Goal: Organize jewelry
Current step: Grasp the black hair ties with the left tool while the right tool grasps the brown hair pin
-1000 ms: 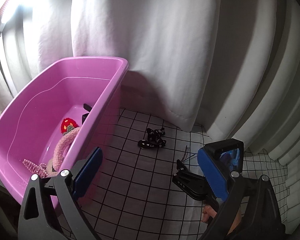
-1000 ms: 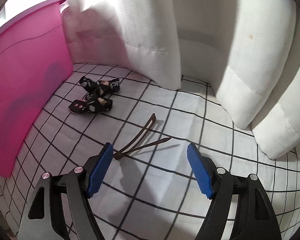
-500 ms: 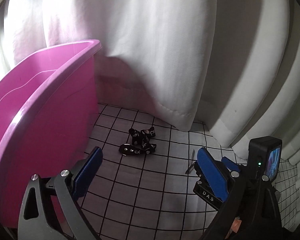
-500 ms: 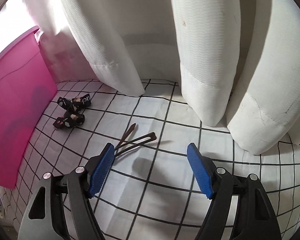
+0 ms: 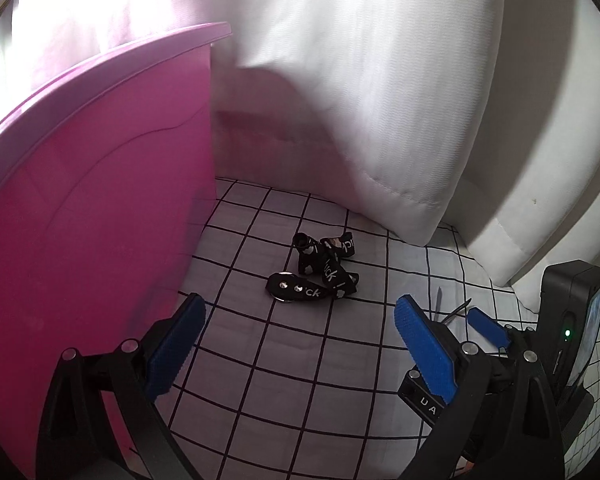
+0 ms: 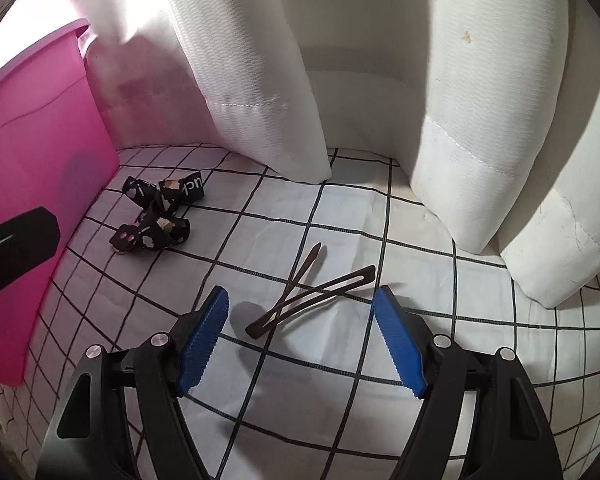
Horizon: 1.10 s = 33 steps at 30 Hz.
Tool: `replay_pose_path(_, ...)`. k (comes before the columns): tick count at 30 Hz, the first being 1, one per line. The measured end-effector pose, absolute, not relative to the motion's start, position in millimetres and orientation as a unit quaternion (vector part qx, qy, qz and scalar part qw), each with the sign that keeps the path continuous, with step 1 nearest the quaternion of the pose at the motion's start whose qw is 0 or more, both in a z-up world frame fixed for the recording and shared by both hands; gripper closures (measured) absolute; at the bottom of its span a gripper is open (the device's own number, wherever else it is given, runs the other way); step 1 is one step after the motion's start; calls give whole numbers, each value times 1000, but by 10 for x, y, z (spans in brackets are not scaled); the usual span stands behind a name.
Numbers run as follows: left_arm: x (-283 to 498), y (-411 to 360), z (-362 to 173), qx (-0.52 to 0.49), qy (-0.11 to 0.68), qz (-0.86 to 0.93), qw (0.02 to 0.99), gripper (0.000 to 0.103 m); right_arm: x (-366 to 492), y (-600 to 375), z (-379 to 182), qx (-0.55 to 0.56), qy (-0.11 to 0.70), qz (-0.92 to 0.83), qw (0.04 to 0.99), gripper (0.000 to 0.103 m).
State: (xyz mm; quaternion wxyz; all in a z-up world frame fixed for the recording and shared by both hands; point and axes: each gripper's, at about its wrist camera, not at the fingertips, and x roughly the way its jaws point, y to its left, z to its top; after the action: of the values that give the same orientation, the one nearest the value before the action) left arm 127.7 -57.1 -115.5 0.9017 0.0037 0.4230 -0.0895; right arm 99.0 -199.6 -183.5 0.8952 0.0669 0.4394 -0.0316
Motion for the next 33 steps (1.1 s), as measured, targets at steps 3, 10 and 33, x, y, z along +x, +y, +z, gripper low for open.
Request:
replay_pose_path(3, 1356, -606, -1224, 10, 421, -86, 903, 10, 1003, -2013, -1859, 57, 439, -44, 896, 31)
replay_pose_path(10, 1660, -715, -1484, 26, 443, -84, 892, 10, 951, -2087, -1871, 53, 439, -49, 895, 31)
replay_pose_path(33, 2038, -809, -1847, 38, 465, -99, 879, 12, 1066, -2056, -1948, 58, 454, -79, 885, 9)
